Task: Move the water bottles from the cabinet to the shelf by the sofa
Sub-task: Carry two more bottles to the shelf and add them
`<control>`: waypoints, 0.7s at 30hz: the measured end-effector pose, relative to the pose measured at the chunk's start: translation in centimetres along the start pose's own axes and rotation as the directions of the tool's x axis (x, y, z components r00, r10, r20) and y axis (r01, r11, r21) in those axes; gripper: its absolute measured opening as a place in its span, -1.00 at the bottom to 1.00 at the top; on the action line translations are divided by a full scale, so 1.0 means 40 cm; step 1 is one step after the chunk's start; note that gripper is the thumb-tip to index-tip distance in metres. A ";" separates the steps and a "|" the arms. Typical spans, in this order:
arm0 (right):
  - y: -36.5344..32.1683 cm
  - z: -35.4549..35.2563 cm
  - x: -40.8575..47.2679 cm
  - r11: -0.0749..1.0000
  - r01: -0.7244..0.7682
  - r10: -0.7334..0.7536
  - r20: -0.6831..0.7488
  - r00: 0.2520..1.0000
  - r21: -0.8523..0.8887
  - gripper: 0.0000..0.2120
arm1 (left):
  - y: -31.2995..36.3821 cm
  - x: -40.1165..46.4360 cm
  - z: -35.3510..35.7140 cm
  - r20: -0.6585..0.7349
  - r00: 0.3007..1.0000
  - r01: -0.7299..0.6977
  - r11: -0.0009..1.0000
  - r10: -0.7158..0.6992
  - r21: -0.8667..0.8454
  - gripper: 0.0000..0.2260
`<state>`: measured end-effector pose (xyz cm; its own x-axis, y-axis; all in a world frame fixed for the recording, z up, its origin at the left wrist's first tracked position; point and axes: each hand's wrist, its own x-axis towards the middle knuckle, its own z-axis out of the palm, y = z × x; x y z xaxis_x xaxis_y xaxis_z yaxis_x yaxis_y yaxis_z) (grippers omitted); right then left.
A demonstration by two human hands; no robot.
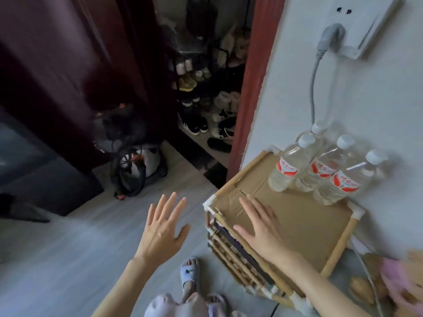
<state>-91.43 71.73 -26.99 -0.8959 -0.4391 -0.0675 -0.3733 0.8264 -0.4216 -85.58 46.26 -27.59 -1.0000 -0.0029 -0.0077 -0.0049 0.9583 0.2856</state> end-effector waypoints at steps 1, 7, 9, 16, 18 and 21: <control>-0.030 0.017 0.002 0.999 0.035 -0.035 0.022 0.999 0.004 -0.29 | -0.021 -0.056 -0.004 -0.016 0.996 0.089 0.996 -0.089 -0.027 -0.44; -0.274 0.086 0.038 0.919 0.393 -0.387 0.182 0.904 0.003 -0.25 | -0.139 -0.373 -0.052 -0.124 0.865 0.476 0.873 -0.486 -0.104 -0.41; -0.377 0.111 0.040 0.868 0.496 -0.482 0.211 0.850 -0.017 -0.25 | -0.177 -0.475 -0.068 -0.165 0.799 0.562 0.815 -0.579 -0.138 -0.40; -0.772 0.281 -0.054 0.632 0.775 -0.730 0.326 0.600 -0.011 -0.37 | -0.278 -0.865 -0.084 -0.241 0.491 0.783 0.545 -0.837 -0.299 -0.40; -0.902 0.354 -0.119 0.545 0.838 -0.788 0.354 0.503 0.024 -0.38 | -0.301 -1.008 -0.082 -0.223 0.372 0.835 0.430 -0.901 -0.342 -0.41; -1.105 0.466 -0.242 0.426 0.900 -0.847 0.390 0.361 0.092 -0.37 | -0.348 -1.229 -0.090 -0.230 0.196 0.895 0.270 -0.953 -0.356 -0.45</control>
<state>-61.75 32.90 -24.55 0.0869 -0.9960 -0.0194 -0.9431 -0.0760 -0.3238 -36.38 32.05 -27.74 -0.1931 -0.9797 -0.0537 -0.8984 0.1546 0.4111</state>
